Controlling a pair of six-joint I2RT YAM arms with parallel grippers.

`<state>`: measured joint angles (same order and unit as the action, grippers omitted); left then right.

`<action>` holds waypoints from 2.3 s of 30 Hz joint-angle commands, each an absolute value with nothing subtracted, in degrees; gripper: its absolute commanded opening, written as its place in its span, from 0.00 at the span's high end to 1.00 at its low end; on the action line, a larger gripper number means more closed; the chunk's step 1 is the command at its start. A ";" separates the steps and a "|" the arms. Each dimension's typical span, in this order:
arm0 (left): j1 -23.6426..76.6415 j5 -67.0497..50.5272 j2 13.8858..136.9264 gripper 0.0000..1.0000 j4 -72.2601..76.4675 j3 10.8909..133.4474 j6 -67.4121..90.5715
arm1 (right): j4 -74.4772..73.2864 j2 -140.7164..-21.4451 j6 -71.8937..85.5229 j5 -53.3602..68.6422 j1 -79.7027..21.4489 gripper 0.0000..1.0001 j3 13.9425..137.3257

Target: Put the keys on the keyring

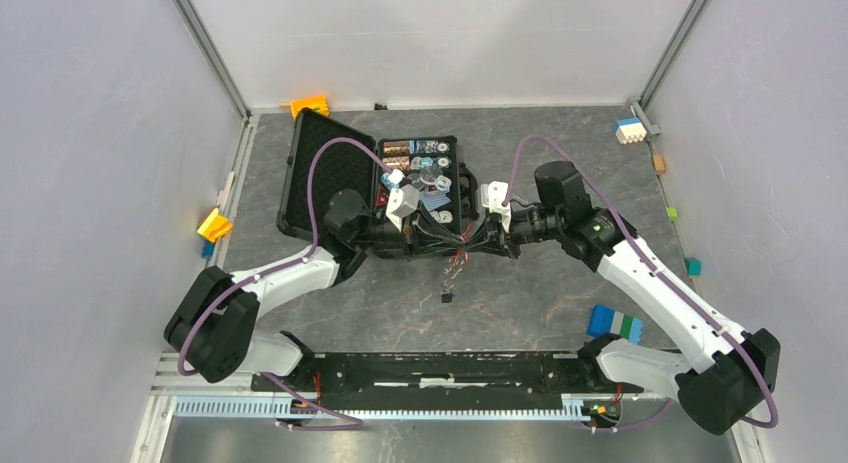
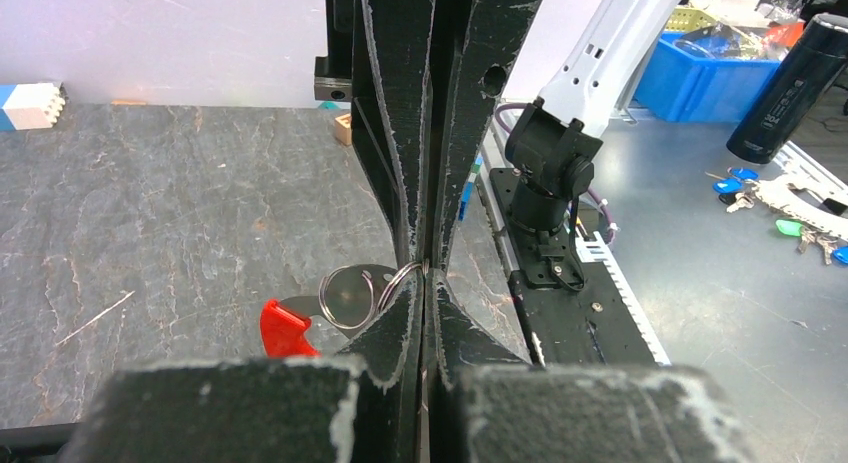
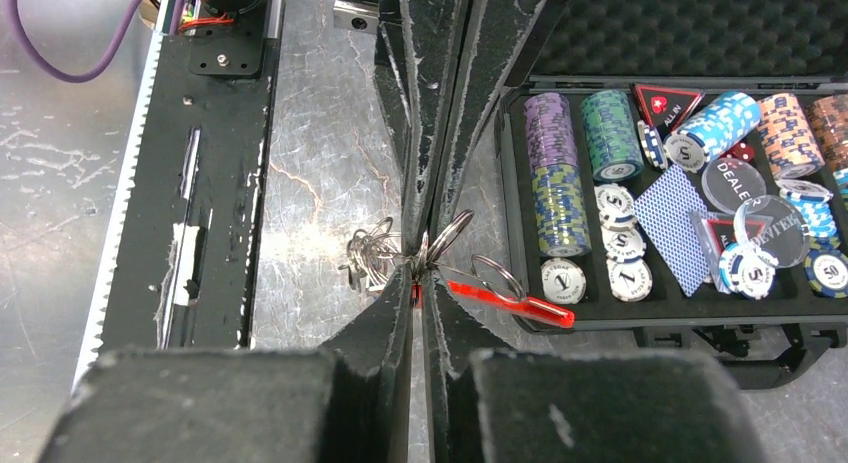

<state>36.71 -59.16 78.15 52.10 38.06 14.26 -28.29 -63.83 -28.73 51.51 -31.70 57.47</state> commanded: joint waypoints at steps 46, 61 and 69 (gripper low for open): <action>37.09 -54.87 78.13 0.92 32.35 43.90 -3.89 | -38.77 -68.05 -35.34 27.81 -39.61 1.00 66.87; 37.38 -56.86 78.36 0.84 32.95 44.24 -2.91 | -39.20 -69.70 -34.61 26.80 -40.23 1.00 67.76; 37.44 -57.55 78.83 0.88 34.28 43.86 -2.00 | -38.80 -69.61 -34.07 26.86 -40.33 1.00 67.94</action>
<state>37.26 -56.01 78.61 31.79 42.04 -2.22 -40.32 -70.04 -34.76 26.87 -40.03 65.04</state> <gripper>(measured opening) 0.124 0.006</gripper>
